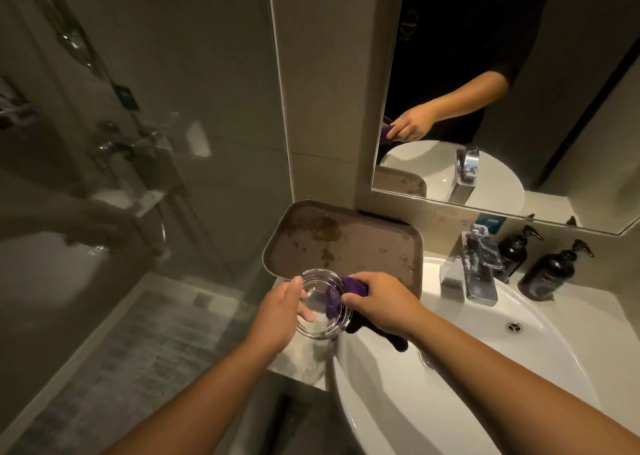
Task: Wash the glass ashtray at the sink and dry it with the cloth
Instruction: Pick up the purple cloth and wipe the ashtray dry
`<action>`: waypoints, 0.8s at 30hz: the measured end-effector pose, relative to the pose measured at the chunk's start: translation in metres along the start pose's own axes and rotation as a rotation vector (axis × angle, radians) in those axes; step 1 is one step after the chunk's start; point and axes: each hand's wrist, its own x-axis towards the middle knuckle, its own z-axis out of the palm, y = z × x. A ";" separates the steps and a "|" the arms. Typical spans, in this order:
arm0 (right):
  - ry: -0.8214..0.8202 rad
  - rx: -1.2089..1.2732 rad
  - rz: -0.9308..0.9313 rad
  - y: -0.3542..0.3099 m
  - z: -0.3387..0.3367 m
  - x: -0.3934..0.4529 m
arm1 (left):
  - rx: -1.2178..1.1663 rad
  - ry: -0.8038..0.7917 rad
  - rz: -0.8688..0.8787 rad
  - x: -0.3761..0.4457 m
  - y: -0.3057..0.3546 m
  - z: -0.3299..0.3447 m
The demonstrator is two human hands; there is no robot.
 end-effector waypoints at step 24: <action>-0.237 -0.698 0.114 -0.018 0.125 0.104 | 0.791 0.038 -0.168 0.035 -0.126 -0.019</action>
